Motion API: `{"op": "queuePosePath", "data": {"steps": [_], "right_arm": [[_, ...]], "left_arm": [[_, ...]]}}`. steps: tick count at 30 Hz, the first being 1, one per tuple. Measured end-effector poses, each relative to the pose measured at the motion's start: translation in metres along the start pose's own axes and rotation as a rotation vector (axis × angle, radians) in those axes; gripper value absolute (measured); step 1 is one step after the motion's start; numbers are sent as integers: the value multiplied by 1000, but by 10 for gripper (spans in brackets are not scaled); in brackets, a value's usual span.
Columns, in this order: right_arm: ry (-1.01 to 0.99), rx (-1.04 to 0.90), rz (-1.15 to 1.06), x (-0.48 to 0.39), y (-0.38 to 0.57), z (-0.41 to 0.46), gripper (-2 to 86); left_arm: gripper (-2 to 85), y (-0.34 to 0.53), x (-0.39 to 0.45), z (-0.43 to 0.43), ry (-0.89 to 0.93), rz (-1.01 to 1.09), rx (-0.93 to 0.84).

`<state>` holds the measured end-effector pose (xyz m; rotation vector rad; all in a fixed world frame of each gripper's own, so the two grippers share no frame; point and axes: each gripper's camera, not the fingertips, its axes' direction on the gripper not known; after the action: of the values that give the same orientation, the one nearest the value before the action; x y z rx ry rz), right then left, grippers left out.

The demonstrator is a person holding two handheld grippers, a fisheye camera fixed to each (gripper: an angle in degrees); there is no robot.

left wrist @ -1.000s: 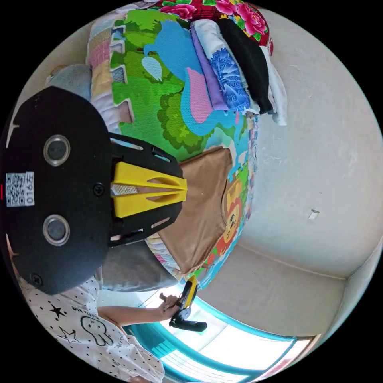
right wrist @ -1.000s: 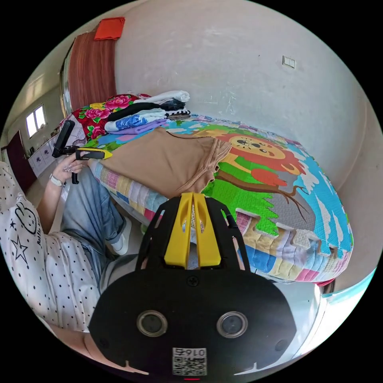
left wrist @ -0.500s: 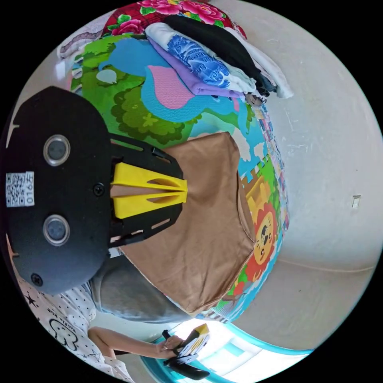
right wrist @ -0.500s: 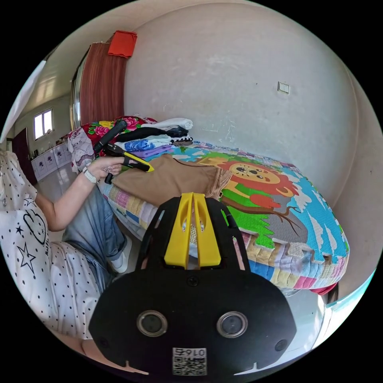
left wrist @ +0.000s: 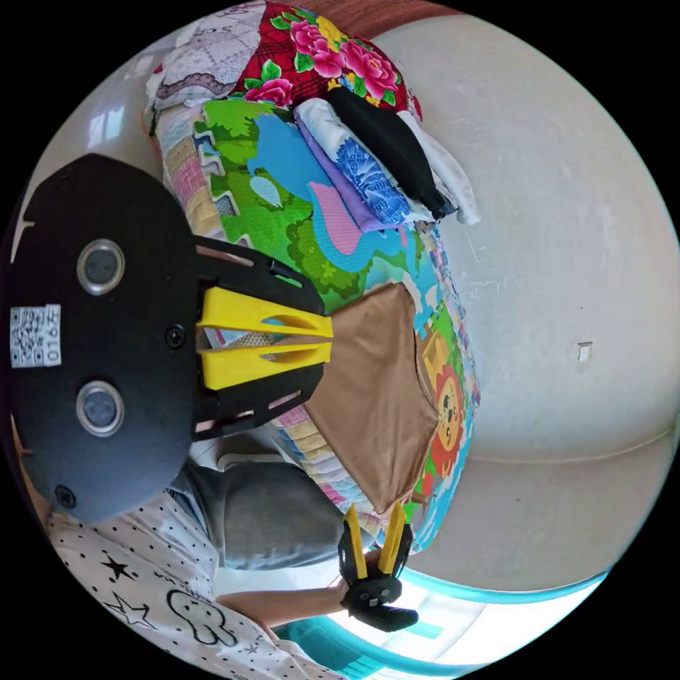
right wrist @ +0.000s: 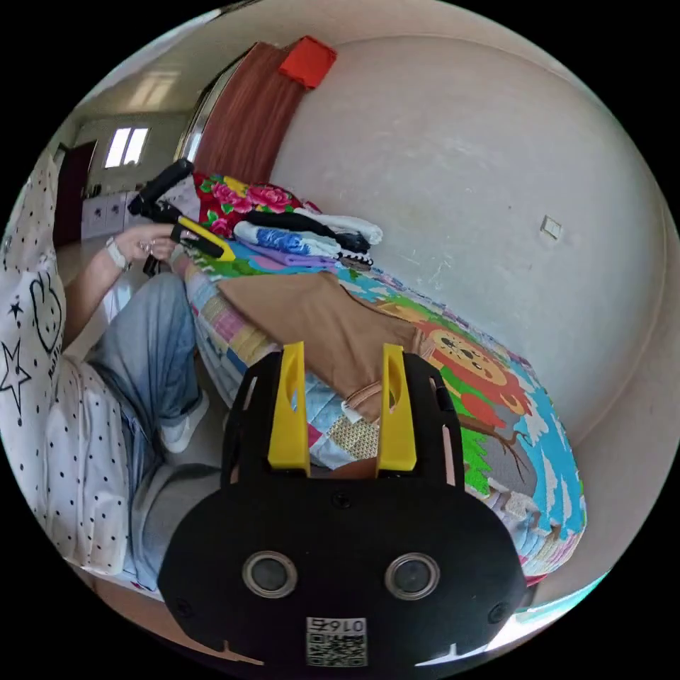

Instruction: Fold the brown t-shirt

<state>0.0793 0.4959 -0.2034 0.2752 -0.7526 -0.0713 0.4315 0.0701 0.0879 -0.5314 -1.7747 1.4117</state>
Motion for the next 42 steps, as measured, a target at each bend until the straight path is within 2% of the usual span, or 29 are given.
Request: {"op": "queuePosePath", "data": {"steps": [1, 4, 11, 18, 20, 24, 28, 32, 39, 42], "right_arm": [[11, -64, -85, -15, -8, 10, 147], [112, -97, -198, -45, -20, 23, 145], [281, -238, -318, -75, -36, 54, 97], [176, -242, -193, -62, -57, 46, 62], [154, -250, -172, -57, -61, 45, 63], [73, -246, -101, -41, -63, 43, 63], [43, -163, -28, -27, -60, 28, 56], [44, -134, -37, -24, -57, 23, 65], [99, 71, -88, -53, -68, 19, 129], [136, 48, -142, -71, -86, 40, 140]], "left_arm": [[-7, -6, 11, -6, -41, 16, -1], [-3, -22, 36, -19, -74, 70, 39], [64, -45, 75, -27, 79, 165, 87], [112, -56, 130, -22, 33, 376, 94], [120, -59, 158, -14, -62, 496, 56], [120, -64, 181, 2, -213, 575, -15], [80, -73, 176, -5, -261, 533, -16], [4, -88, 154, -27, -135, 464, 6], [-8, -120, 119, -46, 2, 336, 26], [-9, -128, 107, -51, 43, 293, 35]]}}
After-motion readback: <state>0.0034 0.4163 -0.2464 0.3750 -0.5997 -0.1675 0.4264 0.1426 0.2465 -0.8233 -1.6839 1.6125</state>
